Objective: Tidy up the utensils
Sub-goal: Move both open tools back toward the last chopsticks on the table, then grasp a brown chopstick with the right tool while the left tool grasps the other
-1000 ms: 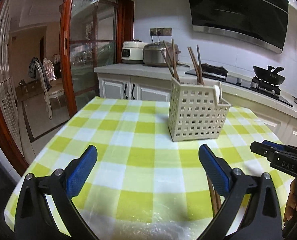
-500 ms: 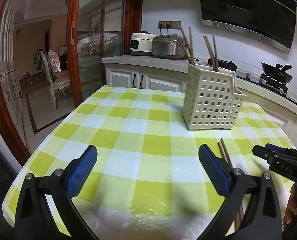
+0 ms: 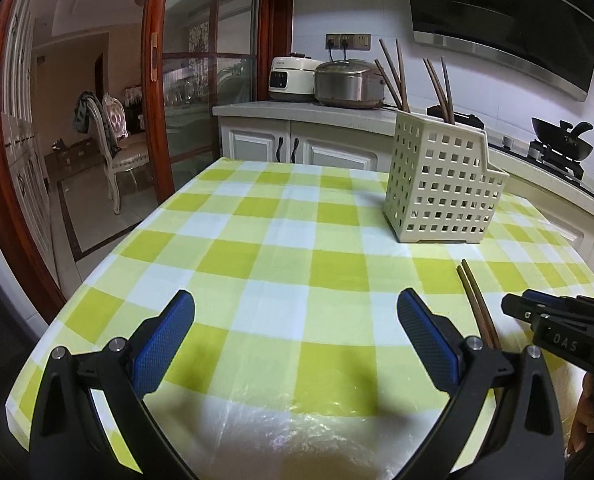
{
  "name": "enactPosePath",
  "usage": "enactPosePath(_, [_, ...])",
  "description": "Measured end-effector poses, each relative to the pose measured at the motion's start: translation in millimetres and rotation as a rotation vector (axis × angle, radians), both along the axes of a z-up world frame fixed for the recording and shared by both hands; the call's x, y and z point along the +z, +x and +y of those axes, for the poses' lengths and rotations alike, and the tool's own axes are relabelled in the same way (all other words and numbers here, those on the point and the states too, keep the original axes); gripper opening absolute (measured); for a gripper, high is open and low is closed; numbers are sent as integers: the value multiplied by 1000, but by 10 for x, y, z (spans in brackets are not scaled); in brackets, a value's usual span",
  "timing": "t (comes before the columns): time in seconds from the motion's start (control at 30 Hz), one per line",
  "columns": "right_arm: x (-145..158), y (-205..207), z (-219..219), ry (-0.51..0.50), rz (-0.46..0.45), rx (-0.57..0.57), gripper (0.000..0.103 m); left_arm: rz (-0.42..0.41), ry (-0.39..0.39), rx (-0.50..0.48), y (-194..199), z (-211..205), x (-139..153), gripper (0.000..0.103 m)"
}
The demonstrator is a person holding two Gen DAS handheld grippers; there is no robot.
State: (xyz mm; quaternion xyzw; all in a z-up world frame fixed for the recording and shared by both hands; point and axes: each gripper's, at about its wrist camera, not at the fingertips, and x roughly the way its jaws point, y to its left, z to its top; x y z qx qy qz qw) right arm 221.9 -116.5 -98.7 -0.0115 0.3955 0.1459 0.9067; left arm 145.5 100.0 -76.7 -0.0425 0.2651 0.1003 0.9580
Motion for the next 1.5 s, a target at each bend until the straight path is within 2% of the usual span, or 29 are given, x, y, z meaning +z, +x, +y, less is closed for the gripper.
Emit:
enactPosePath(0.3, [-17,149,120,-56,46,-18,24,6,6,0,-33,19,-41,98])
enactPosePath(0.87, [-122,204,340,-144,70,4,18,7,-6,0,-77,59,-54,98])
enactPosePath(0.93, [-119,206,355,-153,65,10,16,9,-4,-2,-79,52,-53,98])
enactPosePath(1.0, [-119,201,347,-143,68,21,8,11,-1,-6,-78,38,-41,98])
enactPosePath(1.27, [-111,160,39,-95,68,-3,6,52,-11,-55,-28,-142,-30,98])
enactPosePath(1.5, [-50,135,-351,-44,50,-56,6,138,-23,-167,175,-529,-50,98])
